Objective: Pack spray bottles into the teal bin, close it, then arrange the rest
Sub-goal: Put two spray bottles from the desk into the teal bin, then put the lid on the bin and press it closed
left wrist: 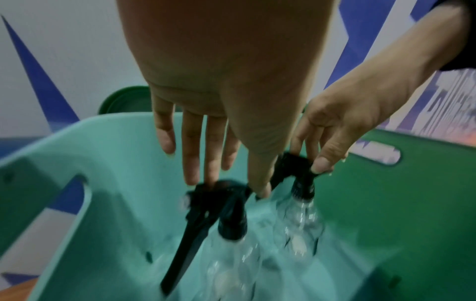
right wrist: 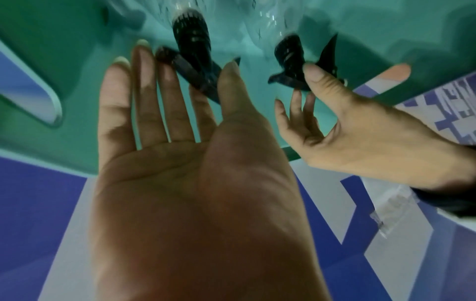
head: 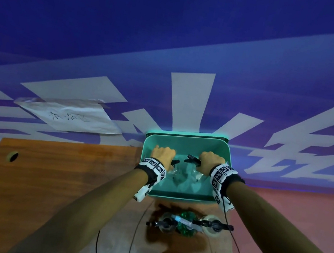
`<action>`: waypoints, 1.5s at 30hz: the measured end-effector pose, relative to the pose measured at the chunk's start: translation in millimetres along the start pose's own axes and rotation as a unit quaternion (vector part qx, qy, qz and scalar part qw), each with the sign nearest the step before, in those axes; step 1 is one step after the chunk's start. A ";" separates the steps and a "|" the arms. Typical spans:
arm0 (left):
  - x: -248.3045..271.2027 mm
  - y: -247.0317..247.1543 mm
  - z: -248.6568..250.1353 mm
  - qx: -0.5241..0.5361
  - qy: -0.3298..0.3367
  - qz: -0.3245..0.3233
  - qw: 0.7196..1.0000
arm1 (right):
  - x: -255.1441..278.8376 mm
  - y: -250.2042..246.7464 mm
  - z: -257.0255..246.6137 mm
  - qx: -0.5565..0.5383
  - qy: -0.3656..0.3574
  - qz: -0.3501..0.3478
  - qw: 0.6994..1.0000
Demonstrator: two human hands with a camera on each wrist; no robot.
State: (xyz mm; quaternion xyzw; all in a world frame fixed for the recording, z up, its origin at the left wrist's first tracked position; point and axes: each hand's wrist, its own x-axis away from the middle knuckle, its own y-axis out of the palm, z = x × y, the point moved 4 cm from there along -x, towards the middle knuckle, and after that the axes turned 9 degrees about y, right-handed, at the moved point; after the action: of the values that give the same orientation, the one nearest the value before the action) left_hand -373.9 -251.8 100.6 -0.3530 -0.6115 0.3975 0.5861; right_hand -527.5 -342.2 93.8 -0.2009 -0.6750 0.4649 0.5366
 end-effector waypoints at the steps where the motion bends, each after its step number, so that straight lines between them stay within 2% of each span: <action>1: 1.4 -3.8 -0.9 0.005 -0.002 0.019 1.000 | 1.3 -4.9 0.9 -0.005 -0.002 0.002 1.000; 5: 11.5 -31.2 -11.6 0.016 -0.009 0.122 0.992 | 9.3 -36.5 7.4 -0.040 -0.014 0.042 0.998; 7: 19.1 -47.1 -23.3 0.001 -0.013 0.174 0.985 | 16.7 -55.4 11.9 -0.046 -0.024 0.111 0.993; 9: 26.3 -60.2 -38.7 -0.020 -0.019 0.210 0.977 | 26.8 -71.2 14.2 0.000 -0.042 0.204 0.978; 12: 33.1 -69.8 -60.1 -0.040 -0.031 0.215 0.975 | 34.0 -78.5 15.0 0.079 -0.082 0.268 0.957; 17: 34.2 -56.0 -70.9 -0.033 -0.062 0.133 0.989 | 26.1 -75.0 21.6 0.121 -0.088 0.250 0.957; 23: 33.7 -67.1 -63.2 -0.067 -0.063 0.101 0.991 | 18.5 -78.2 6.4 0.158 -0.091 0.246 0.952; 28: 32.4 -67.3 -63.3 -0.094 -0.046 0.099 0.990 | 14.0 -76.6 3.4 0.158 -0.080 0.252 0.951; 33: 35.8 -62.5 -68.1 -0.081 -0.053 0.127 0.987 | 15.6 -73.8 6.5 0.147 -0.073 0.264 0.951; 39: 55.5 -77.9 -68.1 -0.055 -0.046 0.200 0.977 | 37.4 -93.7 16.5 0.104 -0.075 0.313 0.941; 45: 97.1 -113.8 -55.1 0.080 -0.061 0.316 0.943 | 89.2 -134.6 28.5 0.062 -0.081 0.406 0.908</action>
State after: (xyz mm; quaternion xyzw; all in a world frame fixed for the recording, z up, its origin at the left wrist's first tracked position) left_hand -321.2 -210.2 245.2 -0.4551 -0.4694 0.6305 0.4184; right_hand -553.5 -350.8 255.4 -0.3858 -0.5458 0.6984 0.2561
